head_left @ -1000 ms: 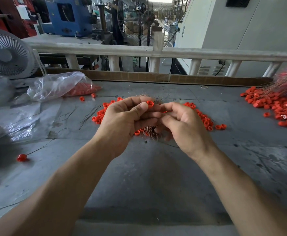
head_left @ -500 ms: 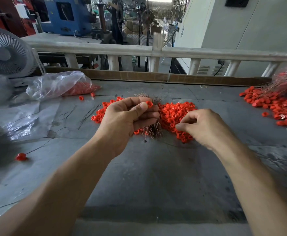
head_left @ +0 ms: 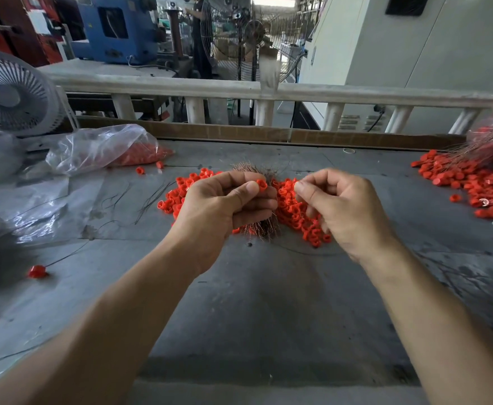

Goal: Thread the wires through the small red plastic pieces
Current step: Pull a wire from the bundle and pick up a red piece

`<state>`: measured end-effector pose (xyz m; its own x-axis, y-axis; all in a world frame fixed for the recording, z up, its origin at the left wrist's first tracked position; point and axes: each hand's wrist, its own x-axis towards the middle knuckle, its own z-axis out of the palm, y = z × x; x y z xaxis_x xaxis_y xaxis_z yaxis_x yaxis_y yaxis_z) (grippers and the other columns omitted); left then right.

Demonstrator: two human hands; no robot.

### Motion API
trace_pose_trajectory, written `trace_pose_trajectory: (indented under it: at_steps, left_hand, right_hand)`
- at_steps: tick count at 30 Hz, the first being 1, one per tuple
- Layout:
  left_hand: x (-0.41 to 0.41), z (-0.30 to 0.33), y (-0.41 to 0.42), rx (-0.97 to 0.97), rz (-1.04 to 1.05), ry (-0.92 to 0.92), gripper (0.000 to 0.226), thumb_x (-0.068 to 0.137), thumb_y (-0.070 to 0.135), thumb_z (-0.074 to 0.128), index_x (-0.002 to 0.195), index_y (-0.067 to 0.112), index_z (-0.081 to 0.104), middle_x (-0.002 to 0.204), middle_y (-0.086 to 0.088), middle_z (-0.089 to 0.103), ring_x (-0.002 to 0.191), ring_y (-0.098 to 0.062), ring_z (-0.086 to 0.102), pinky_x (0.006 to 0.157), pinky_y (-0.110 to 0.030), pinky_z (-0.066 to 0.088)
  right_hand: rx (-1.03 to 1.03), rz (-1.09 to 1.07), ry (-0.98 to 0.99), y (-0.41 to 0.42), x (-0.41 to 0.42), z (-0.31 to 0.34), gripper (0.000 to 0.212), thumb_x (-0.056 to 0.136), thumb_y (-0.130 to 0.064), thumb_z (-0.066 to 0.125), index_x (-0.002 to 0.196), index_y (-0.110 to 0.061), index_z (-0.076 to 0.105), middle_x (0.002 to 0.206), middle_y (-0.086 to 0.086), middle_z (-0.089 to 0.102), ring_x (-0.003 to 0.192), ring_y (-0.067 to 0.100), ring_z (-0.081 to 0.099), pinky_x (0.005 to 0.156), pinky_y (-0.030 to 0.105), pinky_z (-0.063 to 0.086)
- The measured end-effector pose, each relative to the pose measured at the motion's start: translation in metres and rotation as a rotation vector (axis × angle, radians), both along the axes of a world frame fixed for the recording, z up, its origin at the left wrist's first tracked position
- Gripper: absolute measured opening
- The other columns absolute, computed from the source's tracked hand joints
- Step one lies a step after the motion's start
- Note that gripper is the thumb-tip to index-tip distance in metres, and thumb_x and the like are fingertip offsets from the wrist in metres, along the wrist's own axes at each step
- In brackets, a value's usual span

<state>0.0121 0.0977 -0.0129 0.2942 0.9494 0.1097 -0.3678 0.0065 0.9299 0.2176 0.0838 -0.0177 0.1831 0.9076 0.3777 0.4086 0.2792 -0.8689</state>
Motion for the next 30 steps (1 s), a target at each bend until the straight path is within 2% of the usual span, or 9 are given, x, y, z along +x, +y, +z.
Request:
trace_pose_trajectory:
  at_steps: [2, 5, 10, 14, 19, 23, 30]
  left_hand:
    - [0.001, 0.0, 0.0, 0.0, -0.001, -0.002, 0.012, 0.1, 0.001, 0.055, 0.106, 0.001, 0.066, 0.099, -0.022, 0.076, 0.087, -0.026, 0.076, 0.073, -0.029, 0.061]
    - [0.001, -0.001, 0.0, -0.003, -0.007, -0.011, 0.013, 0.1, 0.002, 0.055, 0.107, 0.001, 0.066, 0.097, -0.019, 0.076, 0.087, -0.025, 0.076, 0.073, -0.029, 0.061]
    - [0.0, -0.001, 0.001, 0.003, -0.016, -0.012, 0.014, 0.1, 0.002, 0.056, 0.109, 0.0, 0.066, 0.099, -0.02, 0.076, 0.089, -0.026, 0.076, 0.074, -0.029, 0.061]
    - [0.0, -0.001, 0.0, 0.005, 0.001, 0.01, 0.014, 0.099, 0.003, 0.057, 0.11, 0.0, 0.066, 0.099, -0.02, 0.076, 0.09, -0.026, 0.076, 0.075, -0.029, 0.061]
    - [0.0, 0.0, -0.001, 0.013, 0.012, 0.013, 0.014, 0.099, 0.002, 0.057, 0.109, -0.001, 0.066, 0.098, -0.02, 0.076, 0.088, -0.026, 0.076, 0.073, -0.029, 0.061]
    - [0.0, 0.001, -0.001, 0.01, 0.014, 0.009, 0.015, 0.099, 0.003, 0.057, 0.111, -0.002, 0.065, 0.097, -0.02, 0.076, 0.089, -0.027, 0.076, 0.074, -0.029, 0.061]
    - [0.001, 0.001, -0.003, 0.016, -0.002, 0.008, 0.014, 0.098, 0.003, 0.058, 0.109, -0.002, 0.066, 0.097, -0.021, 0.076, 0.087, -0.027, 0.076, 0.073, -0.029, 0.061]
  right_hand:
    - [0.033, 0.112, 0.116, -0.003, -0.006, 0.003, 0.012, 0.086, -0.034, 0.075, 0.084, -0.023, 0.074, 0.067, 0.009, 0.07, 0.047, 0.017, 0.054, 0.044, 0.028, 0.042]
    - [0.043, 0.184, 0.148, -0.005, -0.013, 0.003, 0.009, 0.085, -0.031, 0.075, 0.085, -0.023, 0.074, 0.065, 0.006, 0.068, 0.046, 0.017, 0.054, 0.044, 0.029, 0.045]
    - [0.035, 0.213, 0.154, -0.008, -0.017, 0.002, 0.001, 0.087, -0.022, 0.074, 0.086, -0.022, 0.075, 0.069, 0.002, 0.07, 0.063, 0.017, 0.063, 0.054, 0.029, 0.052]
    - [0.028, 0.226, 0.142, -0.01, -0.02, 0.003, 0.01, 0.09, -0.012, 0.073, 0.089, -0.022, 0.075, 0.072, 0.0, 0.07, 0.071, 0.016, 0.065, 0.059, 0.028, 0.053]
    - [0.035, 0.223, 0.156, -0.011, -0.022, 0.005, 0.007, 0.09, -0.011, 0.076, 0.091, -0.018, 0.076, 0.07, -0.001, 0.071, 0.069, 0.012, 0.065, 0.06, 0.025, 0.054]
    - [0.037, 0.224, 0.155, -0.011, -0.024, 0.006, 0.02, 0.091, -0.001, 0.072, 0.09, -0.02, 0.075, 0.071, -0.003, 0.071, 0.07, 0.01, 0.066, 0.061, 0.025, 0.054]
    - [0.099, 0.171, 0.081, -0.012, -0.025, 0.005, 0.015, 0.09, -0.011, 0.076, 0.088, -0.026, 0.076, 0.071, -0.006, 0.071, 0.066, 0.008, 0.063, 0.061, 0.026, 0.055]
